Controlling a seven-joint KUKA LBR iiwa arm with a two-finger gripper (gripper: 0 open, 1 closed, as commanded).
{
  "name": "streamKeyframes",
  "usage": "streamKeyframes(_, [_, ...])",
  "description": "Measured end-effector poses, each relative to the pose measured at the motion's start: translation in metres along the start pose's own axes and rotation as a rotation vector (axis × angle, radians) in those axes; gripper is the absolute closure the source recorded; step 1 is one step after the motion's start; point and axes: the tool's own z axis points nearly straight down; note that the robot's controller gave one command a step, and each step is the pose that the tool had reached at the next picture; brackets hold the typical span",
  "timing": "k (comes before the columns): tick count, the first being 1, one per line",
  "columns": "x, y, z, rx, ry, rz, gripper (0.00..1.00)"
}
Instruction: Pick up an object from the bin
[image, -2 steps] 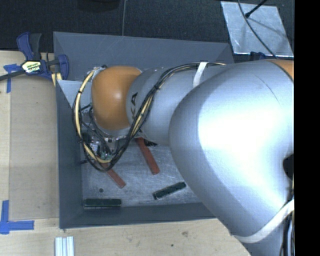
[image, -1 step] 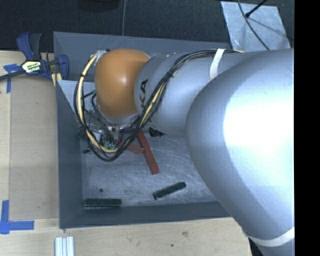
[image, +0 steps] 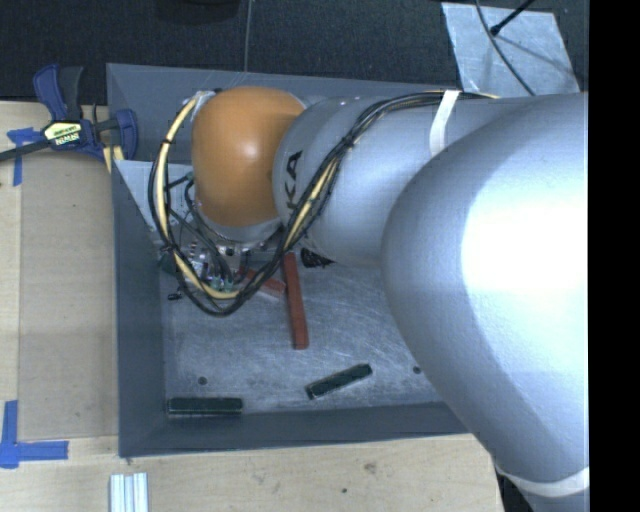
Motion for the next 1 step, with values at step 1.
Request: streamKeyframes(1, [-0.0027, 0.0007, -0.0593, -0.002, -0.003, 0.0, 1.0])
